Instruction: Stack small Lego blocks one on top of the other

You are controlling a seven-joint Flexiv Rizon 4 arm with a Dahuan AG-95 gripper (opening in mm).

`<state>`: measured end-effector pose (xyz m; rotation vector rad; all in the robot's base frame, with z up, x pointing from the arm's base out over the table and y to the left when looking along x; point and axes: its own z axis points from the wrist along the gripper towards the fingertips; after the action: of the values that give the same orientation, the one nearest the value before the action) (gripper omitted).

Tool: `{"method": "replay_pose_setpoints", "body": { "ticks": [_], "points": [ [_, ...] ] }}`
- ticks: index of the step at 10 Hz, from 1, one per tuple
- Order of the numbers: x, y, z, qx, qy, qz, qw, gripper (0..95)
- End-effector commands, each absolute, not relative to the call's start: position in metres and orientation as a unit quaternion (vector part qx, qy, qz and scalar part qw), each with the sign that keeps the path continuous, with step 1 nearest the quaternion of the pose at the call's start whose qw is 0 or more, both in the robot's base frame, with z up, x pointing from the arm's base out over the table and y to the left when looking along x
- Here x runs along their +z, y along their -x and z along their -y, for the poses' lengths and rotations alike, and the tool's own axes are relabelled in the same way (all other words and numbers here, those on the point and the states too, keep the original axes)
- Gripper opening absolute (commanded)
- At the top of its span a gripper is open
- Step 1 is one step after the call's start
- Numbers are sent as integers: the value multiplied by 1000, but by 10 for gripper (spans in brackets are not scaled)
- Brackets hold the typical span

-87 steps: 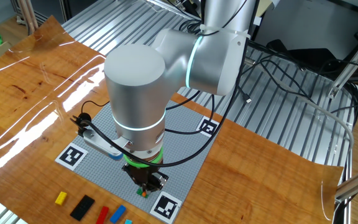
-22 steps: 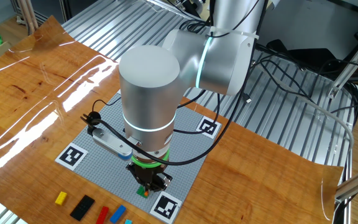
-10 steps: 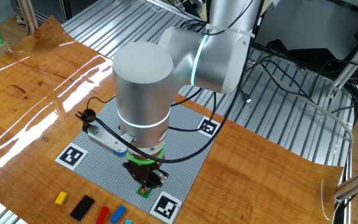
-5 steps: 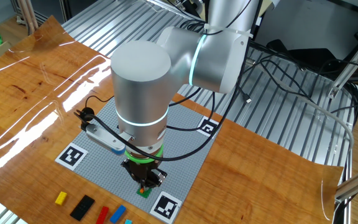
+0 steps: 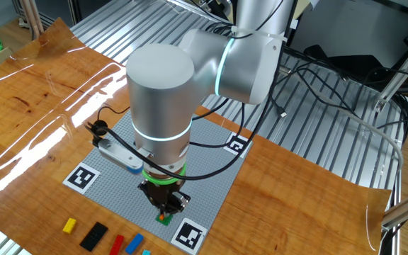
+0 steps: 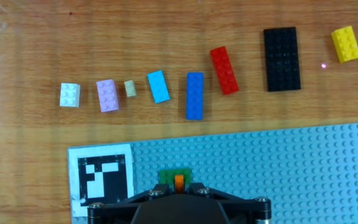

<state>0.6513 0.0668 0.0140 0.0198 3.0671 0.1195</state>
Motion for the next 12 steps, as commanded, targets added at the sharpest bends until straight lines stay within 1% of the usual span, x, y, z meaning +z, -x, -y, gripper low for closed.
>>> {"method": "replay_pose_setpoints", "body": {
  "ticks": [1, 5, 12],
  "points": [
    [11, -654, -68, 43, -6, -998, 39, 0],
    [9, -658, -69, 39, 3, -999, 35, 0],
    [9, -656, -72, 42, -14, -998, 40, 0]
  ]
}}
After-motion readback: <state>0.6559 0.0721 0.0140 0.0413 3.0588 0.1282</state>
